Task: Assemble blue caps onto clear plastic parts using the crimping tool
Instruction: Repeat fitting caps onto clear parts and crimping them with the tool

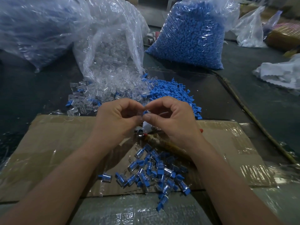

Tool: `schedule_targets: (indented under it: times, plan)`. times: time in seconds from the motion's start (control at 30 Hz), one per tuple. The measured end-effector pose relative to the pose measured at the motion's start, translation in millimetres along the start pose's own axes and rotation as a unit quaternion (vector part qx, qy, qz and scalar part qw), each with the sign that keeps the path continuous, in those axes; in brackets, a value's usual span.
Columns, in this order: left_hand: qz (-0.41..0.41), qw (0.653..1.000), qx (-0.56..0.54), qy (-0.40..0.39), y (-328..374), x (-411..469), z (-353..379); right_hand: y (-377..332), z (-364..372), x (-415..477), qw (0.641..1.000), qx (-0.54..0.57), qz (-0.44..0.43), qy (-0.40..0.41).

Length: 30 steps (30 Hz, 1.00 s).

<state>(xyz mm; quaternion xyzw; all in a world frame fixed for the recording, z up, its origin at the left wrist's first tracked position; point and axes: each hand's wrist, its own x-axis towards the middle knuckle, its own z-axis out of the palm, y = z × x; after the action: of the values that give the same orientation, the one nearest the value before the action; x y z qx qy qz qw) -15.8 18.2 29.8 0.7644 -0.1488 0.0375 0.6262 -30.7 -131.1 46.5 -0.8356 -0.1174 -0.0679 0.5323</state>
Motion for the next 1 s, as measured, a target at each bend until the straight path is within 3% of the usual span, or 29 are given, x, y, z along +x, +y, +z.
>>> schedule_targets:
  times: [0.23,0.6,0.77,1.0]
  plan:
    - [0.046,0.997,0.056,0.005,2.9,1.2,-2.4,2.2,-4.7,0.6,0.989,0.104,0.071,-0.071]
    - [-0.079,0.987,-0.137,-0.037,8.6,-0.4,-3.5,3.7,-5.0,0.2,0.992,0.108,0.057,-0.041]
    - [-0.100,0.984,-0.148,-0.010,8.9,0.5,-1.6,5.0,-2.2,0.1,0.993,0.100,0.050,-0.042]
    - [-0.131,0.976,-0.176,0.000,9.9,2.0,-1.2,6.5,4.0,-2.2,0.996,0.078,-0.034,-0.023]
